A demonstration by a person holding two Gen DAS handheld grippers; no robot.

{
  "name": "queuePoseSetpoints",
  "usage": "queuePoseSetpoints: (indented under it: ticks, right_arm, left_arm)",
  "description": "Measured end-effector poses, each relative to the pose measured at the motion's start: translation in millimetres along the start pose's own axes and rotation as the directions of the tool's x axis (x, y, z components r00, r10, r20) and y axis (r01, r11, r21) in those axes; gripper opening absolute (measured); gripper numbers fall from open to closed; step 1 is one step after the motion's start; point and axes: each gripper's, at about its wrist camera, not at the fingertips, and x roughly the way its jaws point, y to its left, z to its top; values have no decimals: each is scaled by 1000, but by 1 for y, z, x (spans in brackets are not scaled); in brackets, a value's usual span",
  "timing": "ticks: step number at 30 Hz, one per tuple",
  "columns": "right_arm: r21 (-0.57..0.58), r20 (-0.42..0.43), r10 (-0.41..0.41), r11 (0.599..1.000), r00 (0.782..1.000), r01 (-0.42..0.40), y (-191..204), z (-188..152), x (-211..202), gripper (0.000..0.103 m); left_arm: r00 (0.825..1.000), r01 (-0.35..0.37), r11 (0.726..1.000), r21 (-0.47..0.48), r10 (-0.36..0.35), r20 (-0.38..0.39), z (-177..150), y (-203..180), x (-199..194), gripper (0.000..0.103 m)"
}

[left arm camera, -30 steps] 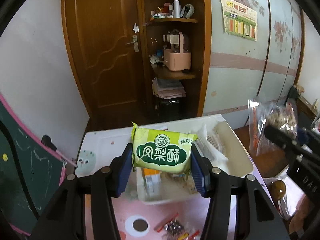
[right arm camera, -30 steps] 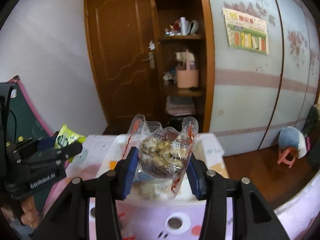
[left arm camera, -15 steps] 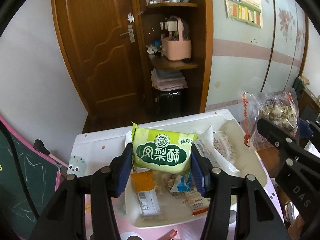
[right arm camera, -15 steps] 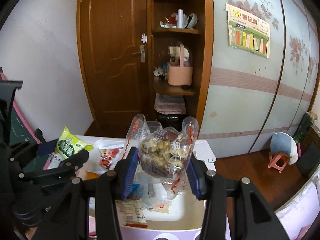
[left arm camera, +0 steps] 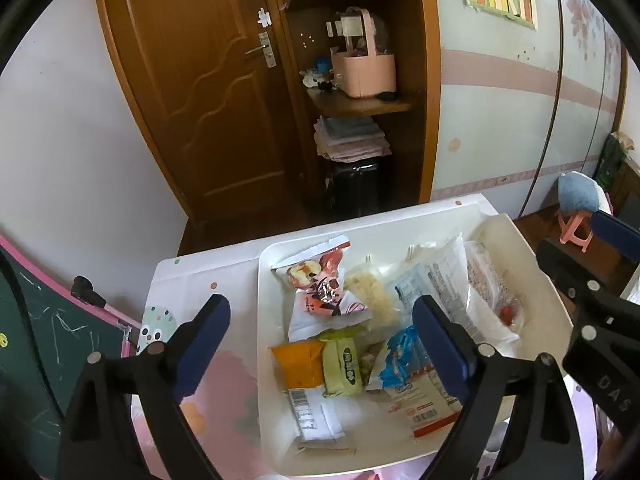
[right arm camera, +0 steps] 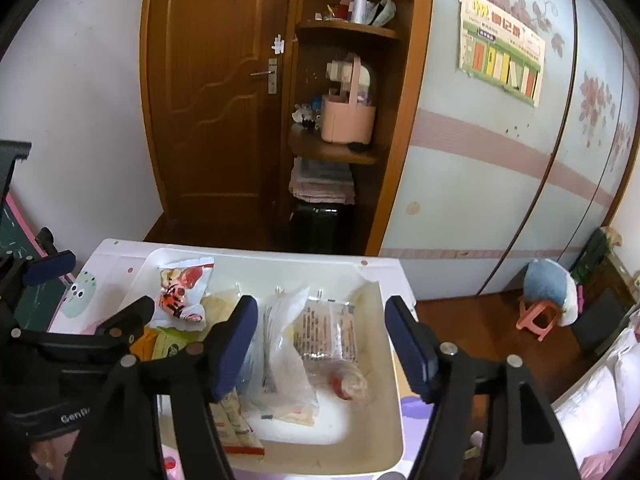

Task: Organize snacks
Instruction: 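Open both grippers to drop the packet and nut bag into the basket, then move both grippers back toward the last snacks on the table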

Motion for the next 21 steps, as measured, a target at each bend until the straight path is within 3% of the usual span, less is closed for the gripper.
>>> queuePoseSetpoints:
  ticks: [11,21]
  right_arm:
    - [8,-9,22,1000,1000,-22,-2,-9,-11,67]
    - [4,4,51,999,999,-51,2,-20,-49,67]
  left_arm:
    - [1000,14,1000,-9,-14,-2,-9,5,-13,92]
    - [1000,21,1000,12,-21,13,-23,6,-62,92]
